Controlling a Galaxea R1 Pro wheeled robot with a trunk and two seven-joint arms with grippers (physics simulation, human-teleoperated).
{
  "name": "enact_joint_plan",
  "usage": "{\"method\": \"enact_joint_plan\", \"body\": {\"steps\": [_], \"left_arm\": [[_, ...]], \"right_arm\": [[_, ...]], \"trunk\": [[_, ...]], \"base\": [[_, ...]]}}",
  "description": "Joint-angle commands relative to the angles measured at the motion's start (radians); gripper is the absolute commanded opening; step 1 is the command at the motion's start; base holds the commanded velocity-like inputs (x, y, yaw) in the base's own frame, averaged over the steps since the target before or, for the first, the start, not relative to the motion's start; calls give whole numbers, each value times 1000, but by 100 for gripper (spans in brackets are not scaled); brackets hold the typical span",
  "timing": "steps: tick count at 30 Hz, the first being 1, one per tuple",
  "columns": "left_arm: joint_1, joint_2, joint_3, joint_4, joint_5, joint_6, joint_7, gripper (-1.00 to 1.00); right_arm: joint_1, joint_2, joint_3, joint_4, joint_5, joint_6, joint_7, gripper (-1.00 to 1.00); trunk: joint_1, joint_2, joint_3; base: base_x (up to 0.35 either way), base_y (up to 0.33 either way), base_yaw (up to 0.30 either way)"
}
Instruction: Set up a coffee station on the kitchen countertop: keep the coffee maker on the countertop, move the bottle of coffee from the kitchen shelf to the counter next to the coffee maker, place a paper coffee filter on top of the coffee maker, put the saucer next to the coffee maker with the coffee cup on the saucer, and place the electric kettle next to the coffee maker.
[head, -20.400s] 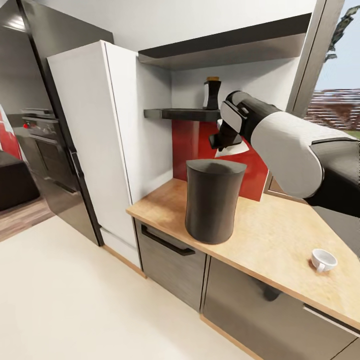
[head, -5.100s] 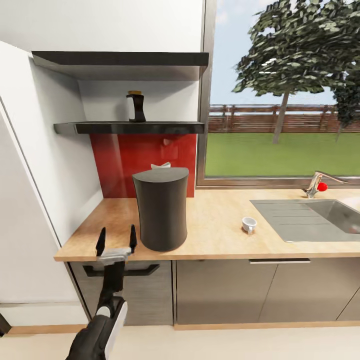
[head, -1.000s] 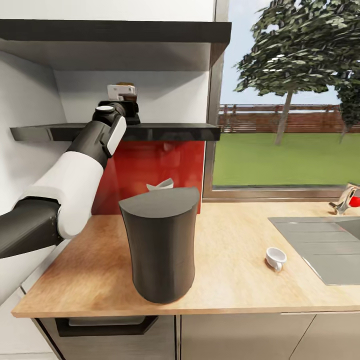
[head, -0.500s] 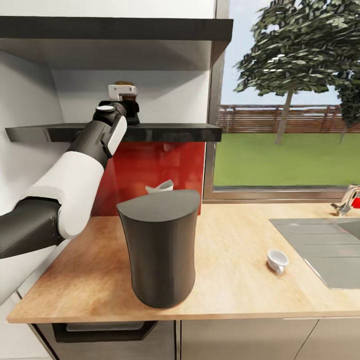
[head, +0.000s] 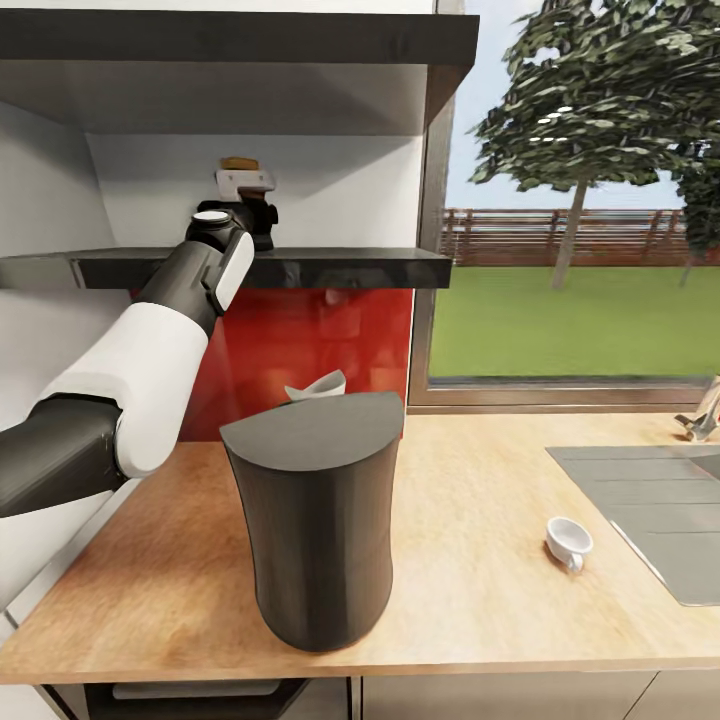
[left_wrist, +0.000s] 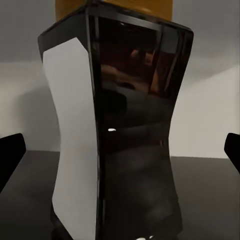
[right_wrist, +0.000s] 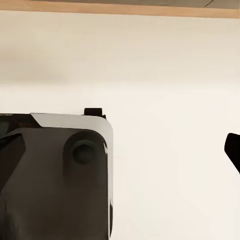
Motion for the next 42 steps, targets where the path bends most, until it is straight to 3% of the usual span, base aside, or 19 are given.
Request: {"method": "enact_joint_plan", "body": {"steps": [1, 27, 34, 41, 42], "left_arm": [[0, 1, -5, -1, -1, 6, 6, 100], [4, 4, -1, -49, -3, 6, 5, 100], [50, 10, 4, -49, -3, 4, 3, 100], [59, 24, 0, -56, -2, 2, 3, 100], [59, 25, 1, -57, -3, 4, 3, -100]], "right_arm": [[0, 0, 2, 1, 2, -3, -3, 100], [0, 0, 2, 1, 2, -3, -3, 100], [0, 0, 2, 1, 2, -3, -3, 100], [0, 0, 2, 1, 2, -3, -3, 100], [0, 0, 2, 1, 2, -3, -3, 100]], "trunk": [[0, -1, -1], [0, -1, -1], [0, -1, -1], [0, -1, -1], [0, -1, -1]], "base": [[2, 0, 0], [66, 0, 0], [191, 0, 0], [23, 0, 0], [2, 0, 0]]}}
